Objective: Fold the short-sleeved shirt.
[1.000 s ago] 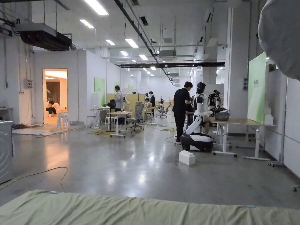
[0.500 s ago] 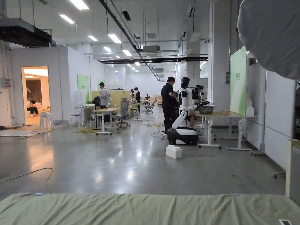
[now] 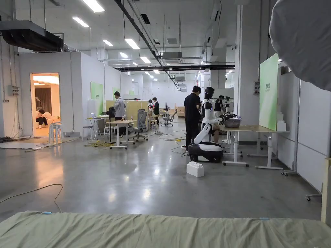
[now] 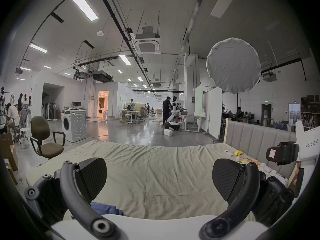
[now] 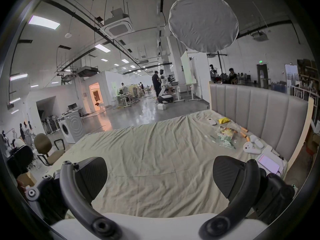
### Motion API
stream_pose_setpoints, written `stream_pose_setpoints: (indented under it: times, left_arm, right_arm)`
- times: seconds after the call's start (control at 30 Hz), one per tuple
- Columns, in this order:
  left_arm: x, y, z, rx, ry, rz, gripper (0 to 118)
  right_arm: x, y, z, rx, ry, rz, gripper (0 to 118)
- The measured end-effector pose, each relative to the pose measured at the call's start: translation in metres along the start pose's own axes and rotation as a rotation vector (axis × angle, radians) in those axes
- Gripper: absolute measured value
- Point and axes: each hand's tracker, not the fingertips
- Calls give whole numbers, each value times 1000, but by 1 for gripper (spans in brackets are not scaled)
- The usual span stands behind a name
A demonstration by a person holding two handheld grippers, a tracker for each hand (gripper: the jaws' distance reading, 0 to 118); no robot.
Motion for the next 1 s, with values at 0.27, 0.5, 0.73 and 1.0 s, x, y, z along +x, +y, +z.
stream_pose_setpoints:
  times: [0.27,0.5,0.73,1.0]
  left_arm:
    - [2,-3,0,-16,-6,-12,118]
    - [5,-4,-2,-27,-18,-18,118]
    - [4,-6,-6,-32,-33,47,118]
    - [15,-6,-6,18,8,-35,118]
  right_arm:
    - [3,0,-3,-34,5,-52,118]
    - [7,-9,-3,21,-17,-15,118]
    - [20,-14,6,223,119,121,118]
    - [26,-14,0,187,154,63,118]
